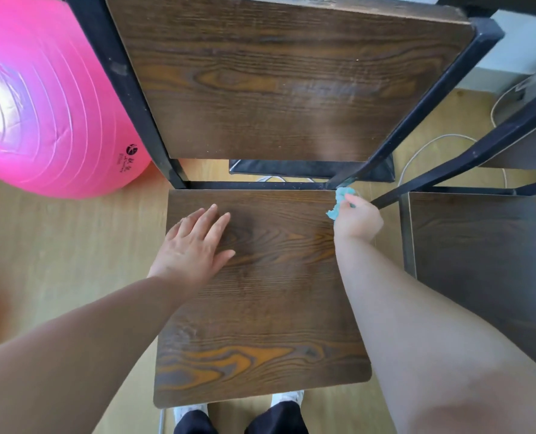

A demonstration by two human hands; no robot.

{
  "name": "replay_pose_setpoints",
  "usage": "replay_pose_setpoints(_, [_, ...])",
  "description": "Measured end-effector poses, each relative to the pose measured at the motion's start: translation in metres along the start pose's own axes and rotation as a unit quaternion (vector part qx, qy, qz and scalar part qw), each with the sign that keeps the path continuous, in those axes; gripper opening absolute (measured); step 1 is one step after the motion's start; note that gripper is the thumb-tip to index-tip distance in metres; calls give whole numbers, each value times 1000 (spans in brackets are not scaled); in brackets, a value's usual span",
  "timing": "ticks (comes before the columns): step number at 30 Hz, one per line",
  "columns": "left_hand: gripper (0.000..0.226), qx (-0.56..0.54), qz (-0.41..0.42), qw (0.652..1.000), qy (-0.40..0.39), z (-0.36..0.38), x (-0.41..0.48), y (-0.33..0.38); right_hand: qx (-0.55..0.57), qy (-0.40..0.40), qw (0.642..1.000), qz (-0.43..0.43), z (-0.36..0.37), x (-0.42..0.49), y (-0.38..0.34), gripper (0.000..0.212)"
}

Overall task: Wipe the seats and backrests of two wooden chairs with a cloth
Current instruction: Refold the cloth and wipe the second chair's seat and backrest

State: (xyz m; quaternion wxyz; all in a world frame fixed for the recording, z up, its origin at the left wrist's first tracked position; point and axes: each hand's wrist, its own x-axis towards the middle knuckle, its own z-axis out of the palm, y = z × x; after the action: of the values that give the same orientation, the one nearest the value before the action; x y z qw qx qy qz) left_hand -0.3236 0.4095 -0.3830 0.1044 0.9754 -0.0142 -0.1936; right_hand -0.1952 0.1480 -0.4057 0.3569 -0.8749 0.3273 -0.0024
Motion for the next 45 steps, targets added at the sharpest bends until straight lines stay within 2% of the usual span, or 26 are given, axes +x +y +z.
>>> replay_pose_setpoints(6, [69, -3, -13, 1000, -5, 4, -4, -25, -75, -1, 997, -34, 15, -14, -8, 28])
replay_pose_setpoints(12, [69, -12, -45, 999, 0, 4, -16, -58, -106, -97, 964, -226, 55, -74, -36, 24])
replay_pose_setpoints(15, [69, -13, -61, 998, 4, 1, -21, -72, -94, -149, 944, -280, 79, -109, -54, 23])
replay_pose_setpoints(22, [67, 4, -92, 995, 29, -10, -31, -101, -88, -222, 918, -317, 116, -163, -81, 24])
replay_pose_setpoints(29, [69, -16, -119, 992, 36, -7, -48, -123, -112, -251, 898, -343, 131, -175, -89, 24])
replay_pose_setpoints(38, [68, -50, -122, 991, 17, 10, -94, -118, -190, -333, 790, -478, 111, -202, -56, 21])
replay_pose_setpoints(45, [67, -55, -101, 993, -21, 39, -149, -100, -151, -378, 757, -512, 77, -250, 18, 18])
